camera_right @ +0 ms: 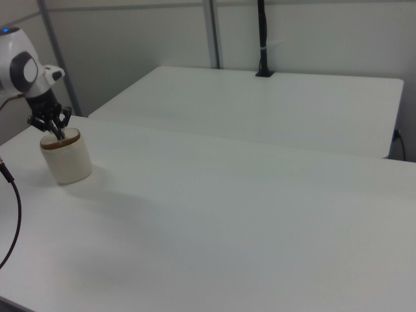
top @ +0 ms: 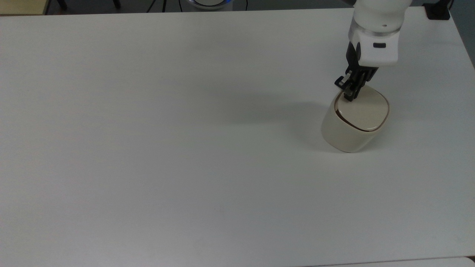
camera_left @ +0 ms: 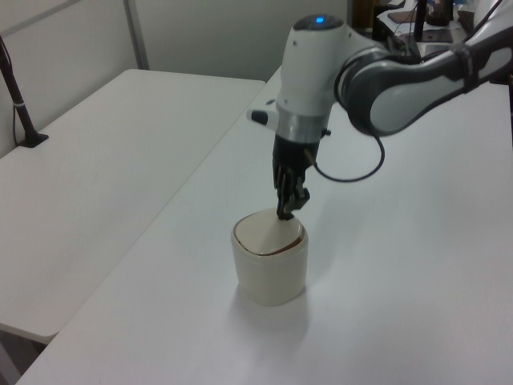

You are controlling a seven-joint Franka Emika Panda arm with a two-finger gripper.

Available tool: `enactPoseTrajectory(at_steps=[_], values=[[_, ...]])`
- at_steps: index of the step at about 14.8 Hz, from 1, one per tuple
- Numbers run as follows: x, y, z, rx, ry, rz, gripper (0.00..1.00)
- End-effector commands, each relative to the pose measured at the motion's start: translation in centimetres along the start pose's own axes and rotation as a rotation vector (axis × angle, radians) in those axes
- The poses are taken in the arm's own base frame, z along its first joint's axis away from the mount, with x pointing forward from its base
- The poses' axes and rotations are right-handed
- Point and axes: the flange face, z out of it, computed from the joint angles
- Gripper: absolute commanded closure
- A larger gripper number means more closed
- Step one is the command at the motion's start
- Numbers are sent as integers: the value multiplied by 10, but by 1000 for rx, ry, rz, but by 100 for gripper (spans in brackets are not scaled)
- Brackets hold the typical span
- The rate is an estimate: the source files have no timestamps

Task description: Open the trash bin

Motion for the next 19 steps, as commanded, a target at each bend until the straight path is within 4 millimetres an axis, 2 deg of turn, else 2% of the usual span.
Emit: enactPoseTrajectory(at_steps=[1, 2, 3, 4, 5, 8, 12, 14, 15, 19], values=[[-32, 38, -69, -6, -43, 42, 75], [-42, 49, -80, -1, -63, 63, 66], [-62, 73, -95, 4, -94, 114, 47], [-88, 96, -107, 13, -128, 173, 7], [-104, 111, -115, 13, -149, 239, 0], [-147, 165, -139, 10, -208, 445, 0], [-211, 231, -171, 6, -227, 607, 0], [-235, 261, -180, -3, -217, 674, 0], [-246, 272, -176, -7, -223, 699, 0], [-255, 284, -181, -24, -215, 719, 0]])
